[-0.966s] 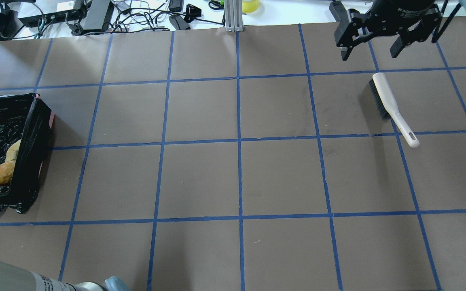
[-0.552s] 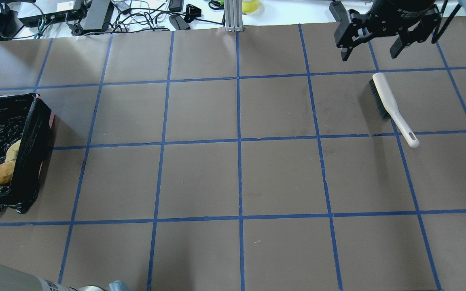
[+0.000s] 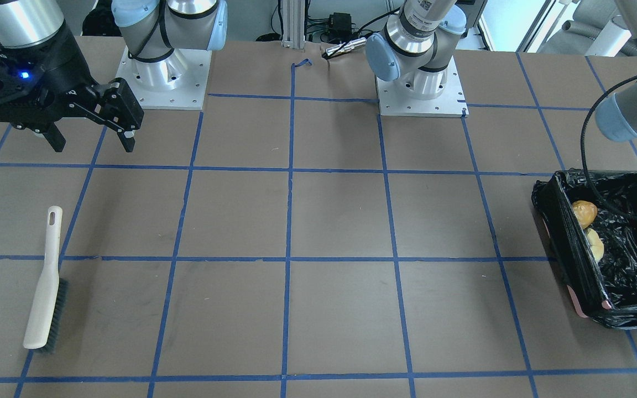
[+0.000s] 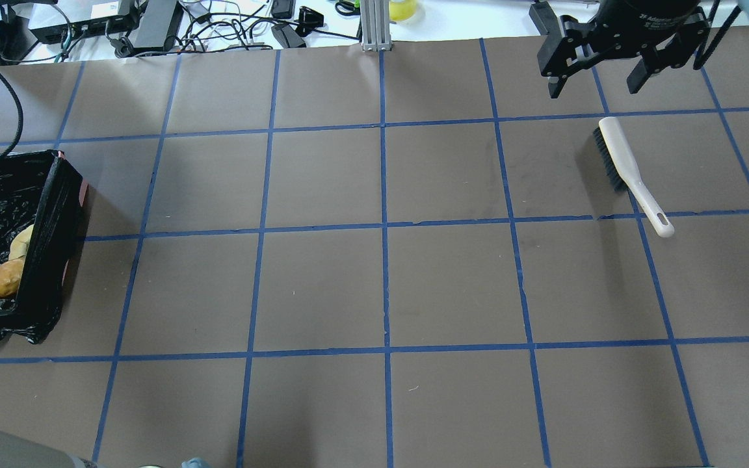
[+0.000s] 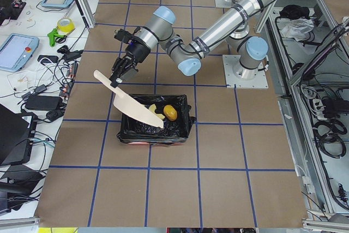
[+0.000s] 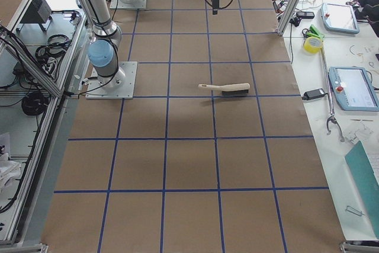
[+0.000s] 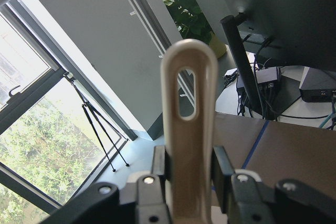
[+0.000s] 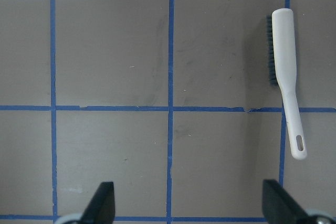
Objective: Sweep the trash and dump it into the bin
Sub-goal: 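Hold the dustpan tilted over the bin with the left gripper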
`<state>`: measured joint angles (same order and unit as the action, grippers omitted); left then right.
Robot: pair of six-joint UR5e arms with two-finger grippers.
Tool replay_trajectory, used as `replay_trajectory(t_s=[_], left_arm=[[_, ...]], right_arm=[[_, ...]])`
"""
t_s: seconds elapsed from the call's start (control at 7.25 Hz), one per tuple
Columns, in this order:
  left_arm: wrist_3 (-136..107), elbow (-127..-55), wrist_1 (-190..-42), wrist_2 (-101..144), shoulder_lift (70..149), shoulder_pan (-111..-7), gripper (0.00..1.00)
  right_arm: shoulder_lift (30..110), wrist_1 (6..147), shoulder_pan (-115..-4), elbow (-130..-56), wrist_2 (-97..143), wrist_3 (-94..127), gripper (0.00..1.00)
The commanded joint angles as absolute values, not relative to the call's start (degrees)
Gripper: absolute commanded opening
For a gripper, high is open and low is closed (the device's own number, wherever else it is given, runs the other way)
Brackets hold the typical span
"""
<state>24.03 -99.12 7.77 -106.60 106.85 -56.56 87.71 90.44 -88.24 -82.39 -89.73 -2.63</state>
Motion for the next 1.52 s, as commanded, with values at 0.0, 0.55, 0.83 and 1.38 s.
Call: replay_trajectory(t_s=[0.0, 0.55, 0.83, 1.38], left_arm=[[25.0, -100.5, 11.5, -106.5, 106.8, -56.6, 0.00], [26.5, -102.9, 20.3, -106.4, 107.2, -56.7, 0.00], [30.0, -104.0, 23.3, -106.4, 107.5, -57.2, 0.00], [31.1, -105.8, 28.7, -106.4, 107.7, -58.4, 0.00]], right_arm=[[87.8, 90.4, -88.2, -82.4, -89.7, -2.6, 1.00], [87.8, 90.4, -88.2, -82.4, -89.7, -2.6, 1.00], [87.8, 90.4, -88.3, -82.4, -89.7, -2.6, 1.00], [87.8, 90.4, -88.3, -82.4, -89.7, -2.6, 1.00]])
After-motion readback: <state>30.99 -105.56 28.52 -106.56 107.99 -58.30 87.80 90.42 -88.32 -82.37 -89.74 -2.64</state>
